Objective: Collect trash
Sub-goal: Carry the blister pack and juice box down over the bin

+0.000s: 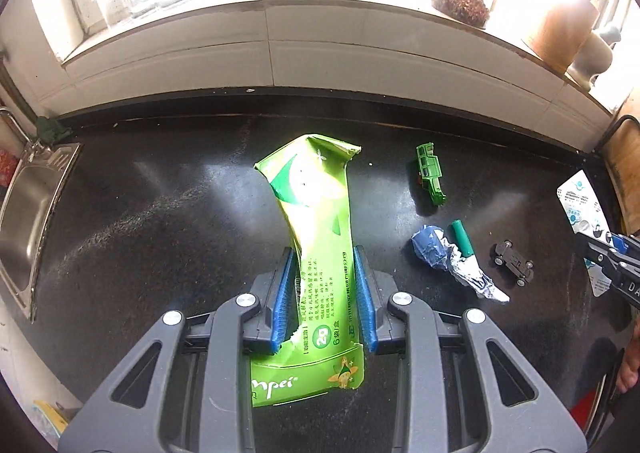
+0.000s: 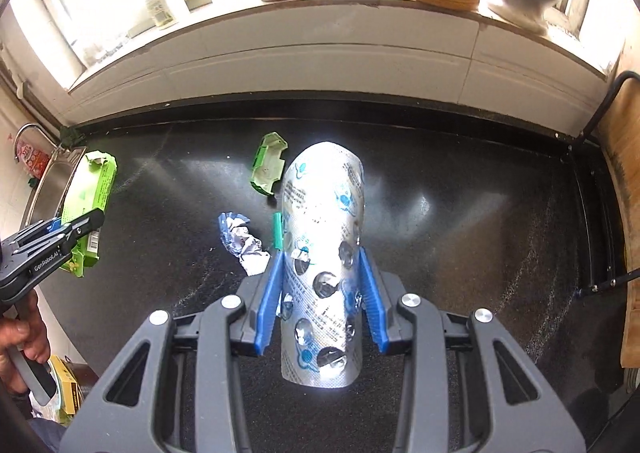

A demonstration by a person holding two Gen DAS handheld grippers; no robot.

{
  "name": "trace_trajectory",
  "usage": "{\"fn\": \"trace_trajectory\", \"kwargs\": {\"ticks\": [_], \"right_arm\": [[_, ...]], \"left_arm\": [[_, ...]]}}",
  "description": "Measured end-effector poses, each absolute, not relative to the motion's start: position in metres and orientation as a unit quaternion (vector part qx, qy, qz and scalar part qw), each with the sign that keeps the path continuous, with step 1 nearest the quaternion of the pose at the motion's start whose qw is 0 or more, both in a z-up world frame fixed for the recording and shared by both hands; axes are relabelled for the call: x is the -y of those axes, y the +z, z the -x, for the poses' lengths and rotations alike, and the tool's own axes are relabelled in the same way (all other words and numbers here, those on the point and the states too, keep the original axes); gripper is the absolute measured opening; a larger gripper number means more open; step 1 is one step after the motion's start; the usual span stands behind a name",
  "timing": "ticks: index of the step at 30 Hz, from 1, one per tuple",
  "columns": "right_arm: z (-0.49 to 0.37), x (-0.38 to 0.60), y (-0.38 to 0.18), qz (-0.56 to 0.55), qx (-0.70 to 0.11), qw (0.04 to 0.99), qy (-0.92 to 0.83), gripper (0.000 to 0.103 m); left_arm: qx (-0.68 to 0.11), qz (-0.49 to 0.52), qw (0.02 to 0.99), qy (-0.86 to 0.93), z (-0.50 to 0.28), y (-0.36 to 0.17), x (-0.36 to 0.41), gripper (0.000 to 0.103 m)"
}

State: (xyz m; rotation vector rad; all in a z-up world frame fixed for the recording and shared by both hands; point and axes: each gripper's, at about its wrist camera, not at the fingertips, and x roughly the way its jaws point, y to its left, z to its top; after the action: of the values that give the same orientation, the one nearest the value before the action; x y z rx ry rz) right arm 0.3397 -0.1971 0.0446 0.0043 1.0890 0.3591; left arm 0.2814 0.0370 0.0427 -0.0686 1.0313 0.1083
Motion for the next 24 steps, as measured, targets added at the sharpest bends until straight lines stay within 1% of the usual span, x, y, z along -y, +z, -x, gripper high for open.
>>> {"fn": "trace_trajectory", "kwargs": {"ticks": [9, 15, 20, 24], "right_arm": [[-0.331, 0.195, 0.051, 0.000, -0.506, 0.843, 0.185, 0.038], [-0.326, 0.181, 0.055, 0.009, -0.504, 0.838, 0.210, 0.038], [-0.314, 0.129, 0.070, 0.027, -0.491, 0.825, 0.278, 0.039], [-0.291, 0.052, 0.081, 0.058, -0.477, 0.797, 0.365, 0.040]], "left_arm": [[-0.483, 0.030, 0.872, 0.072, -0.254, 0.050, -0.045, 0.028], [-0.478, 0.048, 0.872, 0.094, -0.233, 0.053, -0.060, 0.028], [-0.467, 0.063, 0.873, 0.128, -0.202, 0.059, -0.087, 0.028], [-0.459, 0.093, 0.865, 0.178, -0.157, 0.061, -0.129, 0.029]]}}
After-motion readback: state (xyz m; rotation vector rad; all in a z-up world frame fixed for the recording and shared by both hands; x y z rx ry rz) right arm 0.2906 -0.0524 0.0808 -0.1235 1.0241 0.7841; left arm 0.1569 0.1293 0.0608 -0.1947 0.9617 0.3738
